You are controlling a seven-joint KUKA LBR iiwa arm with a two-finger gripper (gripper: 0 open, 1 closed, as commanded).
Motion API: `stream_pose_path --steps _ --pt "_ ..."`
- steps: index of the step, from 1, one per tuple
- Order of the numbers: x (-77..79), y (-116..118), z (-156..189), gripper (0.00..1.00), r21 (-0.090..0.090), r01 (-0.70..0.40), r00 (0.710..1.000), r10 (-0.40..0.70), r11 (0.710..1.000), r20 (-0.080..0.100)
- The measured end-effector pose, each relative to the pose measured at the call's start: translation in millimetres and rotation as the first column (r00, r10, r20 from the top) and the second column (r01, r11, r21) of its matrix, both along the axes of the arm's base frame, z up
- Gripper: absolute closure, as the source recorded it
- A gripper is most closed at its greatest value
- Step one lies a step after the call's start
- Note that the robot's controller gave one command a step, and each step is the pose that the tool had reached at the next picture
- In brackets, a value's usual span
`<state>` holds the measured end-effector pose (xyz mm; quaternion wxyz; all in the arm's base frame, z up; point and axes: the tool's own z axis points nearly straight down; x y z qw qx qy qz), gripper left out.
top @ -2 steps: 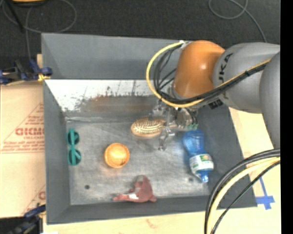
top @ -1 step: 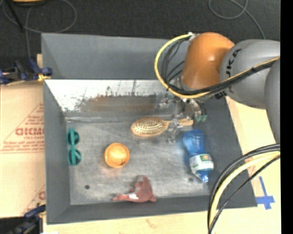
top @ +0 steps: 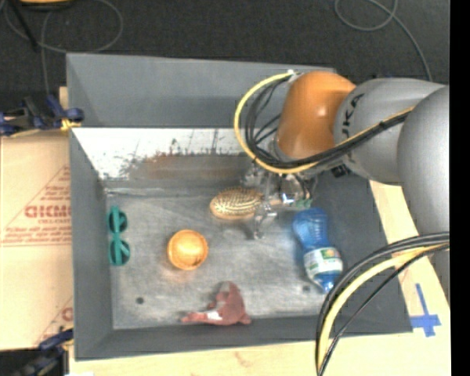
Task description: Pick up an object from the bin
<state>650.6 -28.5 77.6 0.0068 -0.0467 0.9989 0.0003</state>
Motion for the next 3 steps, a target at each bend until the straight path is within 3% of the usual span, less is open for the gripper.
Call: stream_pose_path --steps 1,2,3 --pt "12.4 -2.5 3.0 1.0 -0.006 -0.185 0.982 0.185 0.983 0.025" --pt "12.4 -3.0 3.8 1.0 -0.005 -0.194 0.981 0.194 0.981 0.022" --pt "14.6 -2.7 66.1 1.0 -0.001 -0.186 0.983 0.186 0.983 -0.005"
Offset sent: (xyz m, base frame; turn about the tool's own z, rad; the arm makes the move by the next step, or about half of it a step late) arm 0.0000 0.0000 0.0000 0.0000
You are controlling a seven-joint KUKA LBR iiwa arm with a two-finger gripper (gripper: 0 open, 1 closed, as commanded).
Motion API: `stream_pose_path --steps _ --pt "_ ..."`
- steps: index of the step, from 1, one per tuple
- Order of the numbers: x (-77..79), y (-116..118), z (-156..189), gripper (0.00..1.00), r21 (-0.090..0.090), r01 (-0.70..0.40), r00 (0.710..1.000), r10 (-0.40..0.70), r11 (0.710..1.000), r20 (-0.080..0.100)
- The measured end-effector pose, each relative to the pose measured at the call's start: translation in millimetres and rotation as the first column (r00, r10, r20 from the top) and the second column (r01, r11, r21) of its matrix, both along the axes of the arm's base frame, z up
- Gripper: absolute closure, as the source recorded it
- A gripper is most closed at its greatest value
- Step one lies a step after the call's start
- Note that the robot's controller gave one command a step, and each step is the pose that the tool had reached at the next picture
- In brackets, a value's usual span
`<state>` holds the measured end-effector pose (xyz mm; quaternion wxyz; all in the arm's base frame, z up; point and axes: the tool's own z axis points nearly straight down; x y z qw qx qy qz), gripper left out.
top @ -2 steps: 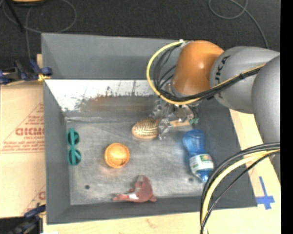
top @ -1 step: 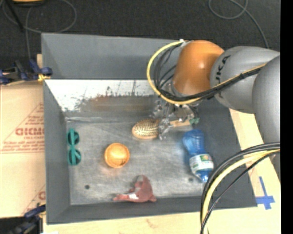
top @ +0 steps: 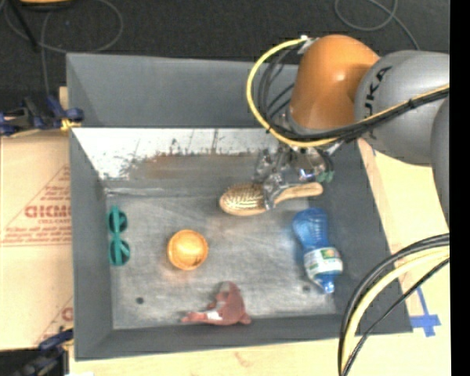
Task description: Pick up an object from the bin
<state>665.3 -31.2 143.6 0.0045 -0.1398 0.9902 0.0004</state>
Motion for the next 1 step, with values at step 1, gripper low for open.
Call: stream_pose_path --steps 1 --pt "-0.4 -0.9 26.7 1.0 -0.002 -0.006 1.0 0.006 1.0 -0.001"
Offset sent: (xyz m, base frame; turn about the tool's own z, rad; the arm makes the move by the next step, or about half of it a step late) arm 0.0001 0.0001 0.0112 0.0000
